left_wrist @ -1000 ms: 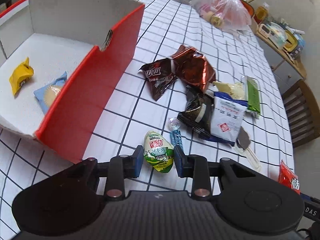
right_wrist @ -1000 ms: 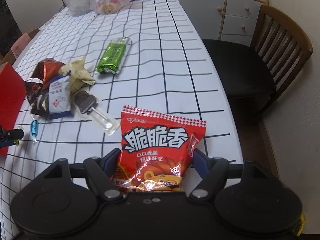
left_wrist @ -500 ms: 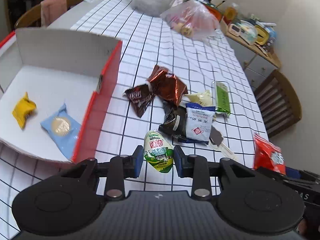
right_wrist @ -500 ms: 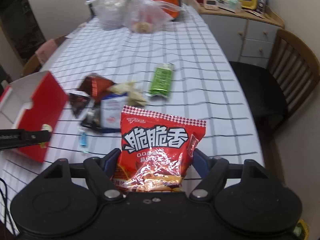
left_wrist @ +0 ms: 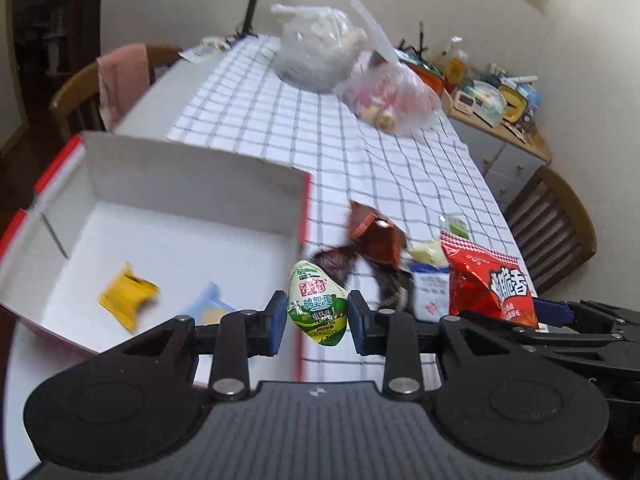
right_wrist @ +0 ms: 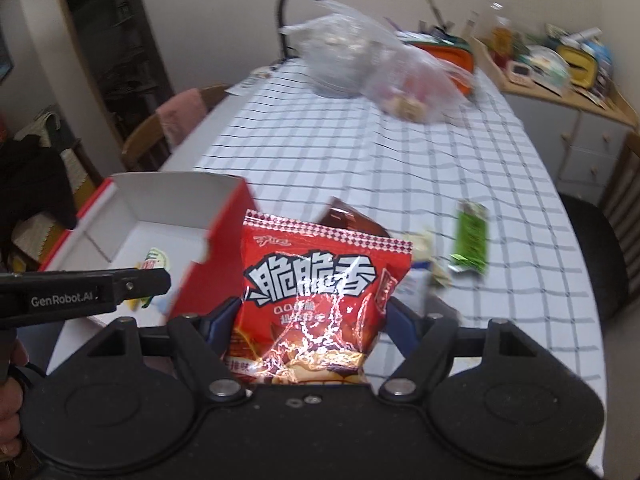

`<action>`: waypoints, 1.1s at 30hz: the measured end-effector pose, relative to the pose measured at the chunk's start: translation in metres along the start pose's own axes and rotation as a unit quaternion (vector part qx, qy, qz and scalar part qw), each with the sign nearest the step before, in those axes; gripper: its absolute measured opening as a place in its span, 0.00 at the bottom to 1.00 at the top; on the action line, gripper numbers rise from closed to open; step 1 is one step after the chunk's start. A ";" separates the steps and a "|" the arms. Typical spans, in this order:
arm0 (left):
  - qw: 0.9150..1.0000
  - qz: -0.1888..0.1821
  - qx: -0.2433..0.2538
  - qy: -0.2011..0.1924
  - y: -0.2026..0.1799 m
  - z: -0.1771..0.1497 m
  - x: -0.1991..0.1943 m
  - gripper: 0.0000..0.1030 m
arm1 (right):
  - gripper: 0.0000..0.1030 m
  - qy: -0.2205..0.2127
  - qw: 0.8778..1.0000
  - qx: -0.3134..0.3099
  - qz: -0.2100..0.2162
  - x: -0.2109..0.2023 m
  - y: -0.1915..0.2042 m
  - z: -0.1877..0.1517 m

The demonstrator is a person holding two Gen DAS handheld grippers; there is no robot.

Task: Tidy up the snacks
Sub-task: 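Carry both snacks into the box and open both tools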

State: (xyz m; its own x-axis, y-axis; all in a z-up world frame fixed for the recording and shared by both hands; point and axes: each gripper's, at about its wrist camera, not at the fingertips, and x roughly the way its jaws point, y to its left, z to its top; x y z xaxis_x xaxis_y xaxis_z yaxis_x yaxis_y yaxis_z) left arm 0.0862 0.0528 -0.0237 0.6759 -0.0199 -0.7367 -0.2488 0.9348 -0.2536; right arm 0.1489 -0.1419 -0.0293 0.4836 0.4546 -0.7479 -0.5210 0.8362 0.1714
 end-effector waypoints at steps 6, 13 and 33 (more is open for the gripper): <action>1.000 0.018 -0.002 -0.012 0.042 0.014 -0.013 0.31 | 0.73 -0.001 0.999 -0.031 0.017 0.019 0.047 0.015; 0.999 0.047 -0.002 -0.012 0.091 0.026 -0.013 0.31 | 0.73 0.008 0.997 -0.070 0.036 0.053 0.095 0.031; 0.991 0.106 0.031 0.076 0.168 0.030 0.056 0.31 | 0.72 0.106 0.979 -0.169 0.039 0.153 0.166 0.021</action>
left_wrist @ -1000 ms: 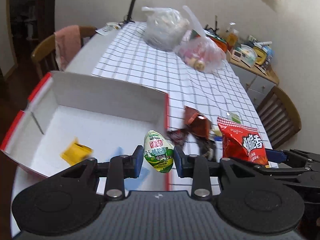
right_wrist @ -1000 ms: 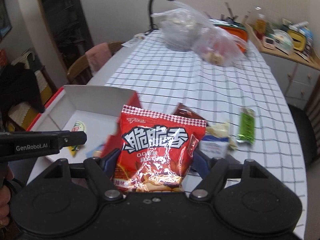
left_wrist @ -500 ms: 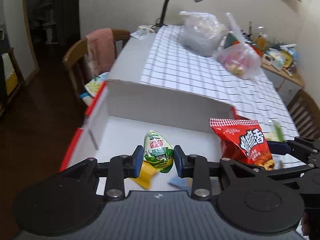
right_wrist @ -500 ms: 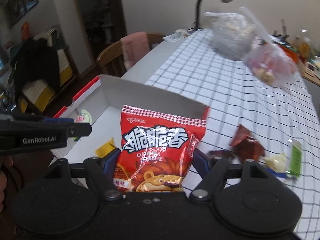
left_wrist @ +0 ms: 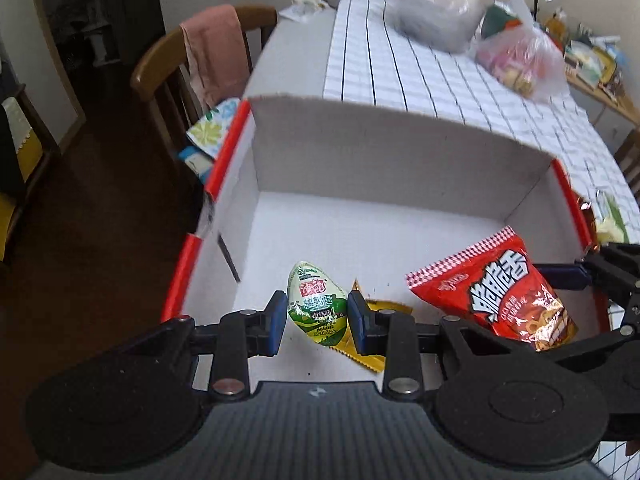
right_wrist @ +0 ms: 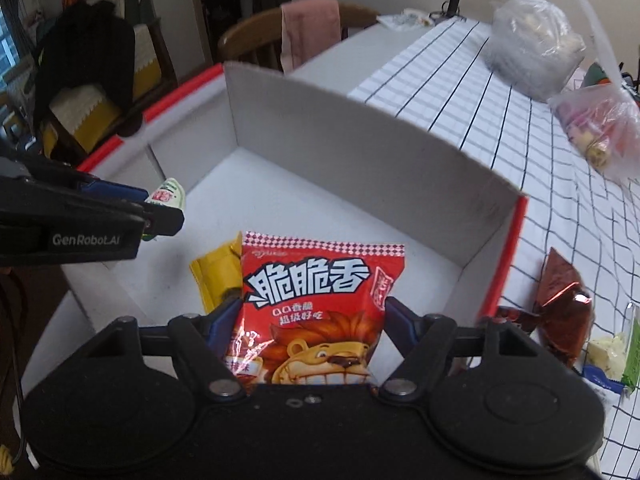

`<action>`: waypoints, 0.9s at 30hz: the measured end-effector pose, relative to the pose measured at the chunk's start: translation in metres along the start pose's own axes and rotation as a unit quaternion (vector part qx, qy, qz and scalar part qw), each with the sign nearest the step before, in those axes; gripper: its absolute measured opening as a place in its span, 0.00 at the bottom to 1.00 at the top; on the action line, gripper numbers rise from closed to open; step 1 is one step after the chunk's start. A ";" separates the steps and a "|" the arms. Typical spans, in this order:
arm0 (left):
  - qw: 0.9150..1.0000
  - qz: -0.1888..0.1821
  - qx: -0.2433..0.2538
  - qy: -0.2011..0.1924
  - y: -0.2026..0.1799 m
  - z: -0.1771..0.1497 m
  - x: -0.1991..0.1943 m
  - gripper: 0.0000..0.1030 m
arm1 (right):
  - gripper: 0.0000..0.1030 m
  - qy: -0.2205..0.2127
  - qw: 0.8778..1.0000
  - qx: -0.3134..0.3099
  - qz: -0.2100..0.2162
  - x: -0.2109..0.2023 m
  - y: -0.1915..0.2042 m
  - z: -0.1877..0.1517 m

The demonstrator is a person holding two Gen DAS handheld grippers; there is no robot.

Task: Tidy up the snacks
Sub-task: 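Carry both snacks into the box and open both tools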

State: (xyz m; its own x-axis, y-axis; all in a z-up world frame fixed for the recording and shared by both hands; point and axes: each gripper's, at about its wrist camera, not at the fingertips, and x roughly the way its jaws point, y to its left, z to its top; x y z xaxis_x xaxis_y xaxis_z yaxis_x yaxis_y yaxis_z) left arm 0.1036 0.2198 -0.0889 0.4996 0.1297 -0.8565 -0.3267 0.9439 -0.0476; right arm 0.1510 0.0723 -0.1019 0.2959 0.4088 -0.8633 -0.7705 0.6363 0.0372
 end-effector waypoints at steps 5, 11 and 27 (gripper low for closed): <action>1.000 0.004 0.019 0.021 -0.007 -0.001 0.014 0.31 | 0.72 0.017 1.000 -0.011 -0.010 0.011 0.005 0.000; 0.998 0.007 0.034 0.043 -0.010 -0.003 0.024 0.33 | 0.73 0.022 1.000 -0.006 -0.013 0.014 0.006 -0.001; 1.000 -0.009 0.015 -0.004 -0.008 -0.011 -0.010 0.45 | 0.80 -0.031 0.999 0.035 0.012 -0.028 -0.006 -0.004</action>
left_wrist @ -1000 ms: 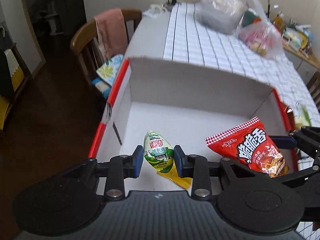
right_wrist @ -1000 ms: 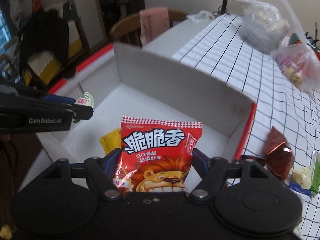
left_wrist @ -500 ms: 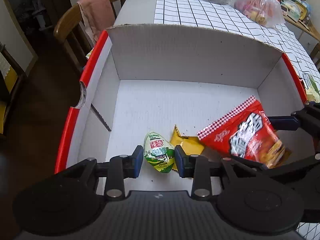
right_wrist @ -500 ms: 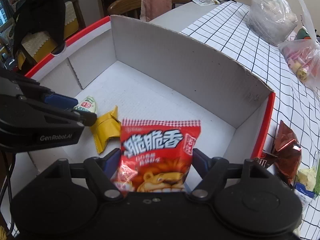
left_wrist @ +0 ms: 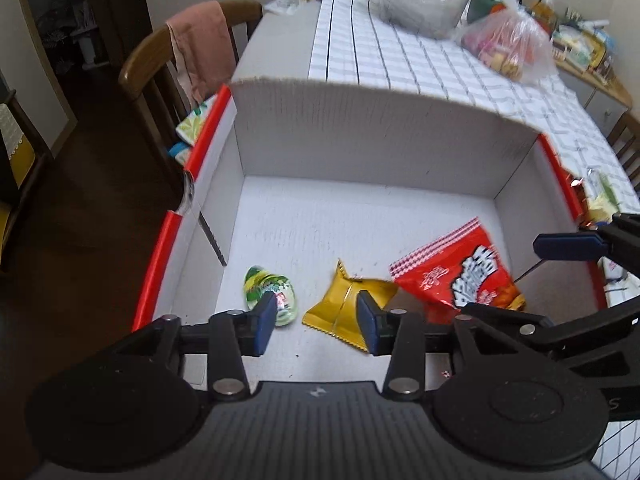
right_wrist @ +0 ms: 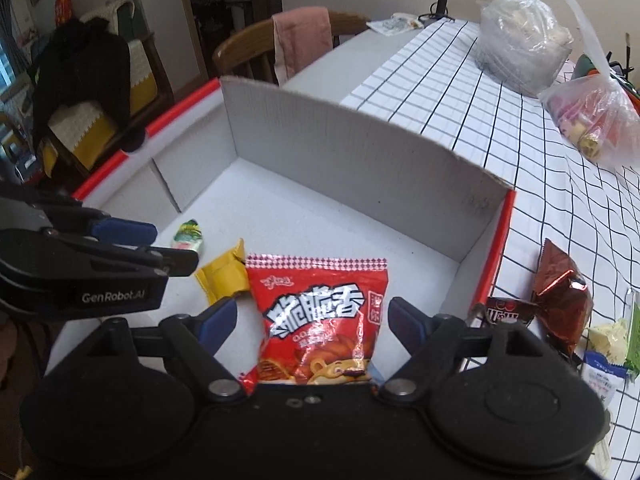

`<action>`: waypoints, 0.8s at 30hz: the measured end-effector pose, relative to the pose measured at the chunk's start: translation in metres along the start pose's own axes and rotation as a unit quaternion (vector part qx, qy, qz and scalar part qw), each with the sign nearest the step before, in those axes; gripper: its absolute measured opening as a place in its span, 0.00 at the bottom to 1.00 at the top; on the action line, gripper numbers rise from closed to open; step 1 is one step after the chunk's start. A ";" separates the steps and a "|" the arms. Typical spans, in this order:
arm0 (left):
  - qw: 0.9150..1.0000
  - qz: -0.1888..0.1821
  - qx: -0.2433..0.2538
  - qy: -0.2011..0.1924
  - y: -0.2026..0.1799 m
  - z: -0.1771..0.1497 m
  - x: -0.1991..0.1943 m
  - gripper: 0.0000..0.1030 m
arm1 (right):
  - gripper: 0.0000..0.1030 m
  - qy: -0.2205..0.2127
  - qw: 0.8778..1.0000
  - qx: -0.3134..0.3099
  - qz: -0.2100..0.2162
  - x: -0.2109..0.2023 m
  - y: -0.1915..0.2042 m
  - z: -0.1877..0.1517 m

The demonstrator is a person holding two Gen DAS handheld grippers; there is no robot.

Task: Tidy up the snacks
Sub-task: 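Carry both snacks into the box and open both tools, then withdraw both tools from the box toward the remaining snacks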

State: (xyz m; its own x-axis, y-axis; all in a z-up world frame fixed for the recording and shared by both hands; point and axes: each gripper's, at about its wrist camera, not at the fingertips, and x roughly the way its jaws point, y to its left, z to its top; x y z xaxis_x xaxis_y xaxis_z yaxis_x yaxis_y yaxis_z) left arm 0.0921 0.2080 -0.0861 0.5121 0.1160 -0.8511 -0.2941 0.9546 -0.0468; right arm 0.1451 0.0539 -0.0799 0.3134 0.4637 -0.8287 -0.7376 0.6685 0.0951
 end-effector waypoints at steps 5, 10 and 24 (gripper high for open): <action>0.999 -0.010 0.000 -0.030 -0.004 -0.002 -0.023 0.51 | 0.81 -0.029 0.999 0.016 0.009 -0.027 -0.007 -0.004; 0.998 -0.024 0.008 -0.055 -0.015 -0.004 -0.045 0.52 | 0.85 -0.061 0.998 0.034 0.010 -0.056 -0.016 -0.013; 0.991 -0.060 0.029 -0.114 -0.063 -0.015 -0.090 0.69 | 0.92 -0.129 0.987 0.093 0.009 -0.124 -0.062 -0.055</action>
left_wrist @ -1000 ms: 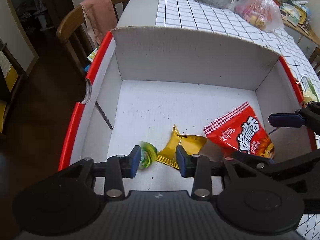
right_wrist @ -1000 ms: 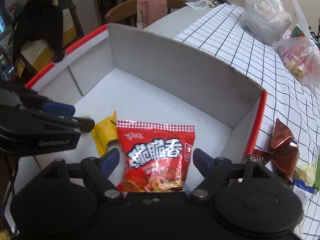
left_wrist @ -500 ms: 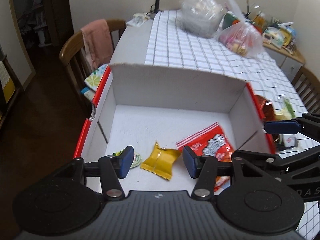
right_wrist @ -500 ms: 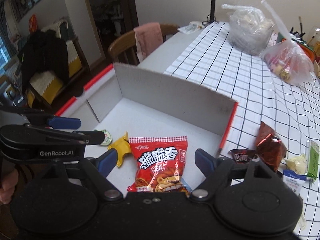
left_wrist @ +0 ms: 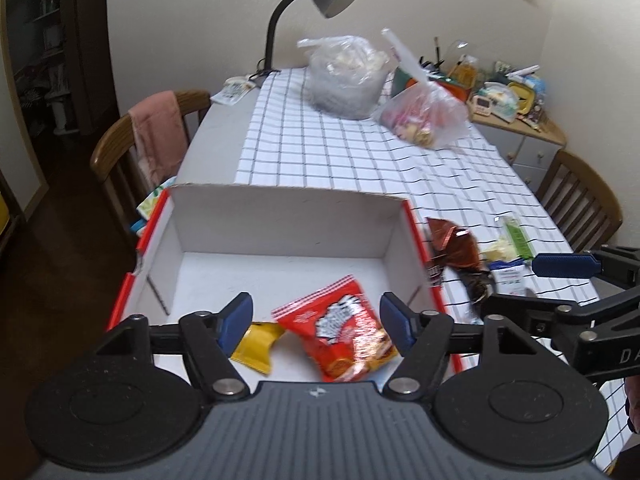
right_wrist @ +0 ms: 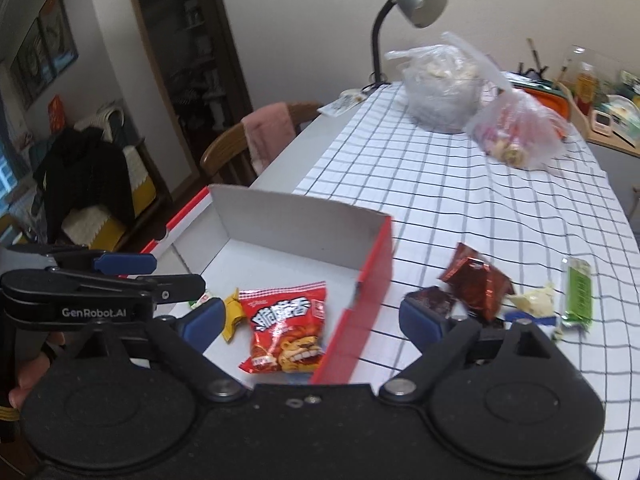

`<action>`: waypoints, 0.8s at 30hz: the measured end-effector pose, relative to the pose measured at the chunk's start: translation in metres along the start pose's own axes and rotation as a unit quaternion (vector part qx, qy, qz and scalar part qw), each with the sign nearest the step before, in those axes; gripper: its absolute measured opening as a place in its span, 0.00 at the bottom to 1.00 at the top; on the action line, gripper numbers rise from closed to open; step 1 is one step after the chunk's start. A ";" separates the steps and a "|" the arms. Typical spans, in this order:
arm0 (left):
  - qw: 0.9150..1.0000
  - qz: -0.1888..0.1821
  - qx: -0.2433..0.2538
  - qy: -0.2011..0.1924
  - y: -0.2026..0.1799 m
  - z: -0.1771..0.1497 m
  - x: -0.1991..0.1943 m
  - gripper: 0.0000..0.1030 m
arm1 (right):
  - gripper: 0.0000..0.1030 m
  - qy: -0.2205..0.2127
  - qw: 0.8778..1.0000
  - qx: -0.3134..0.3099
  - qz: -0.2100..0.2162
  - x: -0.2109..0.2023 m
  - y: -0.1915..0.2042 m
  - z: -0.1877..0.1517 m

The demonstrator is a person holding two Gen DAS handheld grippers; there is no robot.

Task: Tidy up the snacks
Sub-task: 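Withdraw both tools from the box toward the remaining snacks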

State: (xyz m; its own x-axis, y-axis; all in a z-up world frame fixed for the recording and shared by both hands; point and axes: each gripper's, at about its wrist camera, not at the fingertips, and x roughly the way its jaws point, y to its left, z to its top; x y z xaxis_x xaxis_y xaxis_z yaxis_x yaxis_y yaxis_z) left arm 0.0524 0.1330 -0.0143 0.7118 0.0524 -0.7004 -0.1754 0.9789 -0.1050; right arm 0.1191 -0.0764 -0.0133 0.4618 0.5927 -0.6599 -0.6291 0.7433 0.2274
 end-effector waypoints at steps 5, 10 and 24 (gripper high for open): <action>1.000 -0.015 0.009 -0.001 -0.024 -0.002 0.000 0.70 | 0.98 -0.019 1.000 0.020 -0.010 -0.022 -0.026 -0.013; 0.999 -0.023 0.018 -0.019 -0.052 -0.003 -0.003 0.70 | 0.99 -0.026 0.999 0.039 -0.019 -0.039 -0.055 -0.027; 0.999 -0.039 0.021 0.012 -0.140 -0.018 0.033 0.78 | 1.00 -0.005 0.998 0.030 -0.060 -0.060 -0.146 -0.063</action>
State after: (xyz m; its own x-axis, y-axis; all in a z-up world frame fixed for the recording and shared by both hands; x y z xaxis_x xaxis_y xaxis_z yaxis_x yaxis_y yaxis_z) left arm 0.0887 -0.0059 -0.0352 0.7055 -0.0280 -0.7081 -0.0917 0.9872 -0.1305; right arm 0.1435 -0.2401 -0.0519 0.5378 0.5021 -0.6772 -0.5305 0.8259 0.1910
